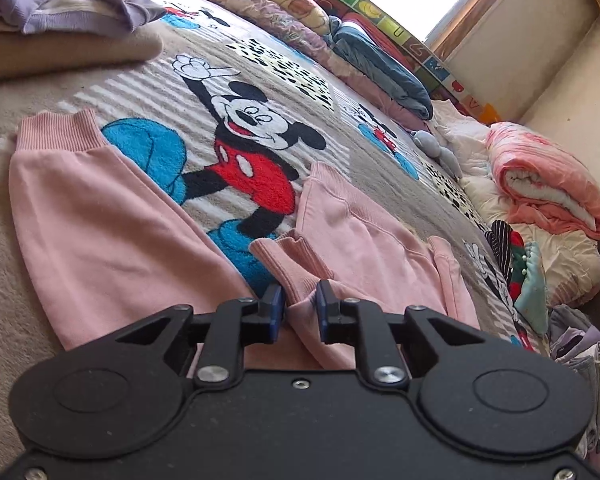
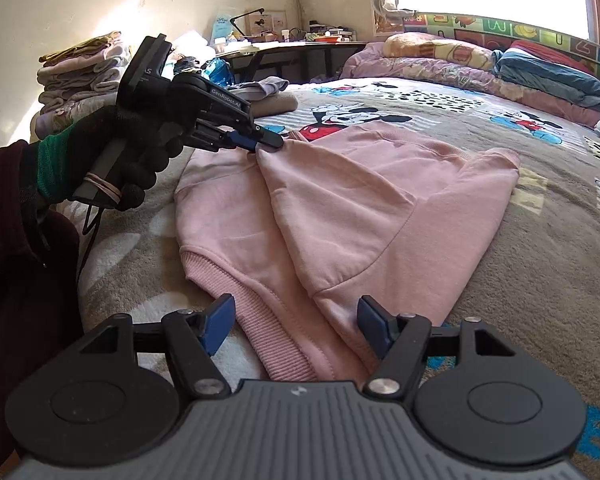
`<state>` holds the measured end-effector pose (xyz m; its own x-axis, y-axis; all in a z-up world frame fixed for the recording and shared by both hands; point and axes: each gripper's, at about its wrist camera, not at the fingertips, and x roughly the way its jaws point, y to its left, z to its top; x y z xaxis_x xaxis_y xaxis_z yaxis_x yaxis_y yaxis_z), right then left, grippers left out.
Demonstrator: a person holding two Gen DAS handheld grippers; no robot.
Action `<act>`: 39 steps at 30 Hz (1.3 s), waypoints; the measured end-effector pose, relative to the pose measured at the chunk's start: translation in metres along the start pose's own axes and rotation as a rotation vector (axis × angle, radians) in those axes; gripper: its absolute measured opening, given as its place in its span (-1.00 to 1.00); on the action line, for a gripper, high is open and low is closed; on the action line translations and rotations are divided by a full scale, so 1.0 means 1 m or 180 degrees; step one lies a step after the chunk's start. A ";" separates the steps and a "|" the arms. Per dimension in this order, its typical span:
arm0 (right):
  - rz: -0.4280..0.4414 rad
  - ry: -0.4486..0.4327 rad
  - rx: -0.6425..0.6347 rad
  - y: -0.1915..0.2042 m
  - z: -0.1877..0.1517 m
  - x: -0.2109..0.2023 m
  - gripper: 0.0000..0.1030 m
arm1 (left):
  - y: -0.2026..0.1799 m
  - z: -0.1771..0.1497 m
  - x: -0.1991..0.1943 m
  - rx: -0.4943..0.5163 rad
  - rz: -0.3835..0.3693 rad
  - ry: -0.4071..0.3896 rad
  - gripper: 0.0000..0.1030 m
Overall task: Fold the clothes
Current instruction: 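Carry the raised half over the other half with the left gripper, then lower the folded half and open the left gripper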
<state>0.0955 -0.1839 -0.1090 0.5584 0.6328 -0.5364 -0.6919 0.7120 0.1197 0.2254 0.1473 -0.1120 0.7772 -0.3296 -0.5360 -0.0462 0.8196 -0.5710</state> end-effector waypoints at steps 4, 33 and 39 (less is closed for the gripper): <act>-0.0018 -0.0038 0.0142 -0.008 0.001 0.005 0.32 | -0.010 0.000 -0.002 0.0115 -0.0016 -0.0043 -0.87; 0.0402 -0.0179 0.0738 -0.040 -0.019 -0.015 0.40 | -0.196 0.027 0.092 0.0249 -0.0045 -0.0139 -0.89; 0.0464 -0.0209 0.0808 -0.041 -0.023 -0.017 0.41 | -0.217 0.010 0.128 0.0634 0.0268 -0.0100 -0.89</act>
<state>0.1037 -0.2309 -0.1234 0.4957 0.7464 -0.4441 -0.6349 0.6603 0.4011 0.3407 -0.0677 -0.0505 0.7951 -0.2438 -0.5553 0.0106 0.9211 -0.3892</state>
